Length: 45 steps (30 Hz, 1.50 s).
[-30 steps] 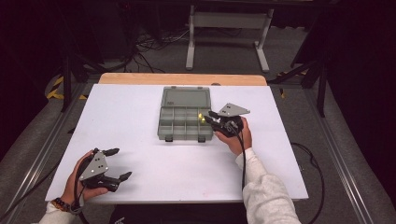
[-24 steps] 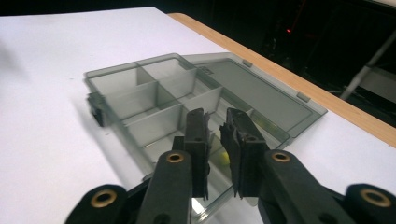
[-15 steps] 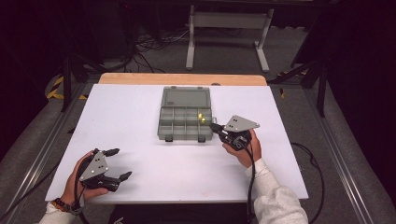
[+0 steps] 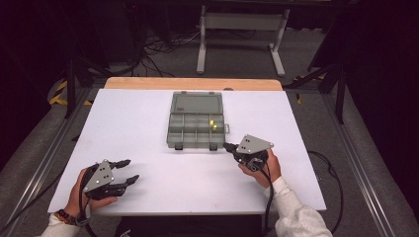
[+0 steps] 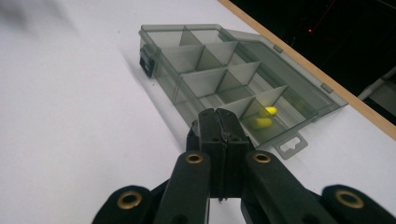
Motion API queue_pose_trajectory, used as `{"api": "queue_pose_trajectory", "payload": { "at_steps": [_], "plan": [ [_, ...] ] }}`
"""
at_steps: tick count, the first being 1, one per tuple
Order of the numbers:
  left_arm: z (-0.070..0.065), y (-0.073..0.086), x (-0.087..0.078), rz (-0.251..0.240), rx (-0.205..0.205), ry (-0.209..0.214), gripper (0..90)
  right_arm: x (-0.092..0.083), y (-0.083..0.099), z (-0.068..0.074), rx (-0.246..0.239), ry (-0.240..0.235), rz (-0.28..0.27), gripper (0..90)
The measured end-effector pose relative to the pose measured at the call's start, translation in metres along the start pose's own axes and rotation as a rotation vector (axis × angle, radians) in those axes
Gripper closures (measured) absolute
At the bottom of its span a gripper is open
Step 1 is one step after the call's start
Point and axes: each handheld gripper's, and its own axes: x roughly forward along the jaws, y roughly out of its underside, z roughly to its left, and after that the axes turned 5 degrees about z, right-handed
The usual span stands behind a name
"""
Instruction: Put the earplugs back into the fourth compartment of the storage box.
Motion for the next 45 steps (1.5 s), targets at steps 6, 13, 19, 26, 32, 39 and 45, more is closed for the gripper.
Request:
{"api": "queue_pose_trajectory", "payload": {
  "at_steps": [6,13,19,26,32,39,45],
  "plan": [
    [0.002,-0.001,-0.003,-0.003,0.009,0.01,76.8,-0.005,0.009,0.005,-0.022,-0.009,0.016,90.0],
    [0.006,-0.007,0.001,0.019,0.026,0.008,89.8,-0.01,0.021,0.005,-0.039,-0.003,0.042,90.0],
    [0.016,-0.019,0.012,0.033,0.035,0.001,89.9,-0.011,0.035,-0.01,0.018,0.022,0.06,90.0],
    [0.026,-0.027,0.024,0.041,0.041,-0.006,89.8,-0.009,0.037,-0.015,0.026,0.043,0.063,90.0],
    [0.031,-0.033,0.035,0.056,0.053,-0.012,89.5,-0.008,0.038,-0.018,0.036,0.051,0.059,90.0],
    [0.036,-0.035,0.041,0.064,0.051,-0.017,89.1,-0.007,0.036,-0.021,0.039,0.064,0.038,90.0],
    [0.039,-0.039,0.047,0.064,0.049,-0.019,88.9,-0.003,0.034,-0.02,0.037,0.061,0.045,90.0]
  ]
}}
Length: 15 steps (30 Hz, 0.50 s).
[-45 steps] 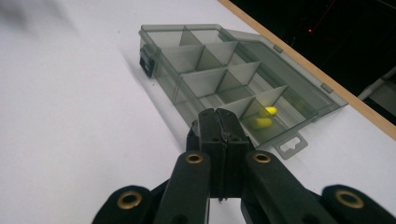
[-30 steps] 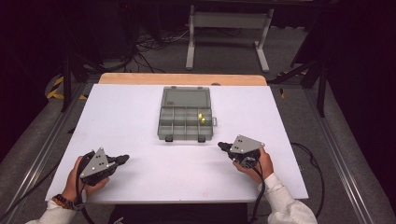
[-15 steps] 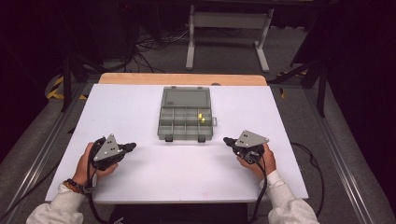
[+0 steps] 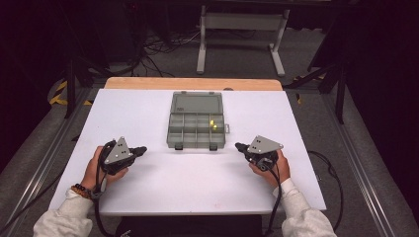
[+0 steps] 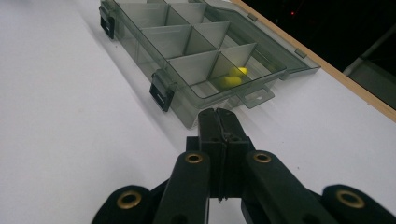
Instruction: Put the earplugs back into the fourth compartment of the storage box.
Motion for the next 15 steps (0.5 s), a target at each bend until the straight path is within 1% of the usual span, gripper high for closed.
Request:
{"api": "queue_pose_trajectory", "payload": {
  "at_steps": [2,5,7,9,12,15],
  "plan": [
    [0.002,-0.002,0.002,0.001,0.005,0.001,88.9,0.002,-0.001,0.0,0.0,0.003,0.001,90.0],
    [0.004,-0.006,0.006,-0.006,0.002,0.002,88.9,0.004,-0.002,-0.001,0.005,0.001,-0.003,90.0],
    [0.005,-0.009,0.009,-0.006,0.003,0.008,89.0,0.005,-0.003,-0.002,0.011,-0.007,-0.004,90.0],
    [0.007,-0.012,0.013,-0.009,0.004,0.011,89.1,0.007,-0.003,-0.002,0.008,-0.005,0.001,90.0],
    [0.01,-0.016,0.017,-0.011,0.007,0.016,89.1,0.01,-0.003,-0.005,0.011,-0.004,0.006,90.0],
    [0.015,-0.022,0.022,-0.01,0.011,0.013,89.4,0.015,-0.004,-0.009,0.021,-0.013,0.004,90.0]
  ]
}}
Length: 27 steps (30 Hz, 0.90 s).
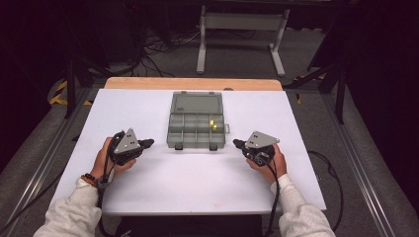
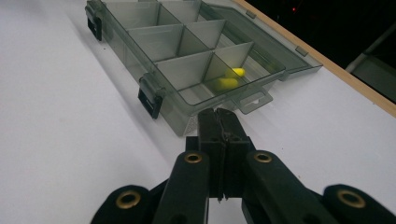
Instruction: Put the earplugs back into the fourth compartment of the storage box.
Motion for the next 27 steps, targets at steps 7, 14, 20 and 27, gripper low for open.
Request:
{"api": "queue_pose_trajectory", "payload": {
  "at_steps": [7,14,20,27],
  "plan": [
    [0.013,-0.01,0.01,-0.018,-0.018,-0.011,89.7,0.011,-0.009,-0.013,0.013,0.006,0.009,90.0],
    [0.028,-0.02,0.022,-0.007,-0.029,-0.022,89.8,0.021,-0.021,-0.028,0.03,0.024,0.024,90.0],
    [0.043,-0.027,0.026,0.008,-0.048,-0.028,89.8,0.027,-0.035,-0.041,0.045,0.046,0.04,90.0],
    [0.064,-0.039,0.035,0.036,-0.068,-0.037,89.9,0.044,-0.053,-0.067,0.076,0.057,0.104,90.0]
  ]
}}
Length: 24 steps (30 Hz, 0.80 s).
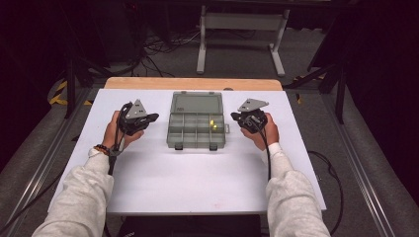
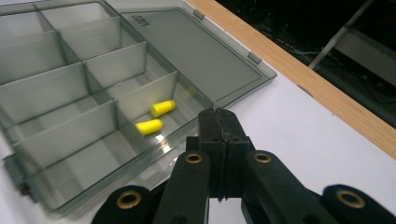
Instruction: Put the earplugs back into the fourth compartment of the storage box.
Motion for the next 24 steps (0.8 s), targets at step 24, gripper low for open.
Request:
{"api": "queue_pose_trajectory", "payload": {
  "at_steps": [24],
  "plan": [
    [0.045,-0.03,0.06,0.102,-0.092,0.01,90.0,0.062,-0.035,-0.041,0.069,0.006,0.181,90.0]
  ]
}}
